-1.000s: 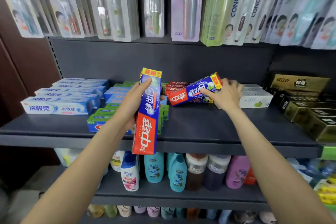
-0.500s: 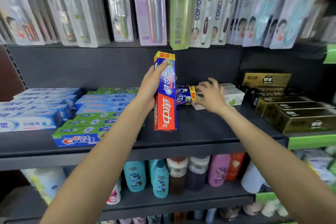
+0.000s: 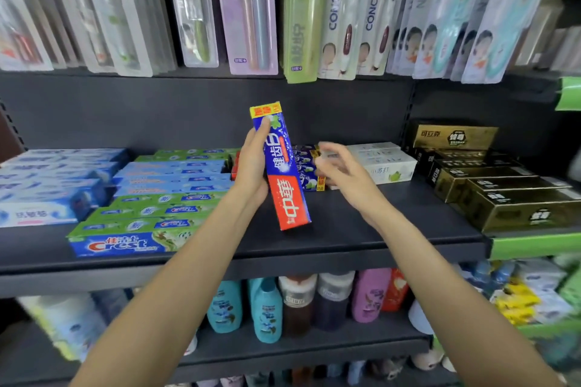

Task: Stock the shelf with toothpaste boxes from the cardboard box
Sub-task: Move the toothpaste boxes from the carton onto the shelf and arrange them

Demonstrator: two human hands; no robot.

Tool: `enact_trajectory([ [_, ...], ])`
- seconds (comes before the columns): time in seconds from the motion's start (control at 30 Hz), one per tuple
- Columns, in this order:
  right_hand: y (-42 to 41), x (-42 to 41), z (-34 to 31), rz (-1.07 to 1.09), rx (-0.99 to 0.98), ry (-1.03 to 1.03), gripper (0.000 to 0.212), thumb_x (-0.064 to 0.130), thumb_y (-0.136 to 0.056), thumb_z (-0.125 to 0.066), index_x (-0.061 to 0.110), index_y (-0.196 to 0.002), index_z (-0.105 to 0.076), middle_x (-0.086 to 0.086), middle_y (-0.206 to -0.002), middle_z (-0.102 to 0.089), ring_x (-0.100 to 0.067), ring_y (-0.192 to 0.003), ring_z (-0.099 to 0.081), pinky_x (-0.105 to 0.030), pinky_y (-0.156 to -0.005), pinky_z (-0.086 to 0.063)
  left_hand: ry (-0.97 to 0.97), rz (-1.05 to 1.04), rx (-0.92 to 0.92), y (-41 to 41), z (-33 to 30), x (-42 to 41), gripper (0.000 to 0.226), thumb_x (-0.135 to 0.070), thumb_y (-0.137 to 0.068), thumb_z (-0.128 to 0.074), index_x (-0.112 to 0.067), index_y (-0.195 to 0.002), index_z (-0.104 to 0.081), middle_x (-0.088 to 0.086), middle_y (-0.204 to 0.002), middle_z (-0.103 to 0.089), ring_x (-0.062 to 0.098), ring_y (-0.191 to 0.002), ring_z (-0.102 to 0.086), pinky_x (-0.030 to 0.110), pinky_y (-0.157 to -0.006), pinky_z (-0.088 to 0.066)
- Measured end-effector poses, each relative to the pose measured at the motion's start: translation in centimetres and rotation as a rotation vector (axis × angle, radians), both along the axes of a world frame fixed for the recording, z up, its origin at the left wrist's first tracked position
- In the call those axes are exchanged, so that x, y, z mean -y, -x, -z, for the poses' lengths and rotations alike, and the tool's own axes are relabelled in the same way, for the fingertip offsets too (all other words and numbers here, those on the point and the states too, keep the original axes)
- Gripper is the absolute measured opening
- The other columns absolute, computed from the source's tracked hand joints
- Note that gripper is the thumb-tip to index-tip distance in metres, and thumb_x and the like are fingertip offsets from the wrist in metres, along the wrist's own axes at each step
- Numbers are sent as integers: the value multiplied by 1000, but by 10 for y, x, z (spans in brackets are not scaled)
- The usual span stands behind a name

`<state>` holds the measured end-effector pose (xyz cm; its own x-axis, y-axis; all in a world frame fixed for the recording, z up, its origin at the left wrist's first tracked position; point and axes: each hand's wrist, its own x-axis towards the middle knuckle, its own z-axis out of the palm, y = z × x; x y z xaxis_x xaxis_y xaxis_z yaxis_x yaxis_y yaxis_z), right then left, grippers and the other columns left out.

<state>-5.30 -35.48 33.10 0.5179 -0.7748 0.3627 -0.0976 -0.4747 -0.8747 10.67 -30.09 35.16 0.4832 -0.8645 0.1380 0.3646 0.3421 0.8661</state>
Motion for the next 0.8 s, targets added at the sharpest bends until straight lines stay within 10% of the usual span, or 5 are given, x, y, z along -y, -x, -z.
enact_trajectory([
  [0.17, 16, -7, -27, -193, 43, 121, 94, 8, -80, -73, 47, -140, -12, 22, -123, -46, -11, -105, -63, -28, -81, -56, 57, 27, 834, 24, -5, 0, 41, -35, -90, -60, -23, -128, -53, -3, -108, -66, 6, -91, -66, 23, -80, -53],
  [0.33, 37, 4, -12, -72, 189, 90, 75, 2, -75, -75, 34, -132, -39, 5, -120, -53, -13, -102, -64, -30, -76, -57, -42, -67, 1352, 15, 6, 1, 77, -52, -84, -60, -34, -147, -21, -1, -129, -42, 9, -113, -47, 27, -92, -43],
  [0.47, 30, 19, 20, 146, 255, 17, 60, 3, -78, -73, 33, -118, -40, 6, -113, -54, -14, -101, -62, -42, -83, -55, -307, -234, 1830, -14, 31, -9, 56, -43, -87, -58, -31, -139, -41, 2, -135, -50, 23, -122, -50, 39, -95, -43],
  [0.63, 11, 31, 46, 511, -521, 524, 35, 25, -85, -67, 18, -119, -59, -10, -133, -44, -31, -125, -38, -37, -102, -32, -420, -429, 1985, -28, 37, -22, 38, -35, -93, -47, -30, -131, -53, -1, -130, -56, 24, -113, -56, 35, -89, -42],
  [0.8, 22, -15, 66, 421, -338, 667, 29, 21, -87, -60, 15, -115, -63, -9, -130, -49, -27, -121, -38, -40, -100, -35, -232, -510, 1937, -8, 44, -50, 40, -32, -89, -53, -20, -126, -56, 5, -119, -62, 30, -105, -58, 38, -87, -44],
])
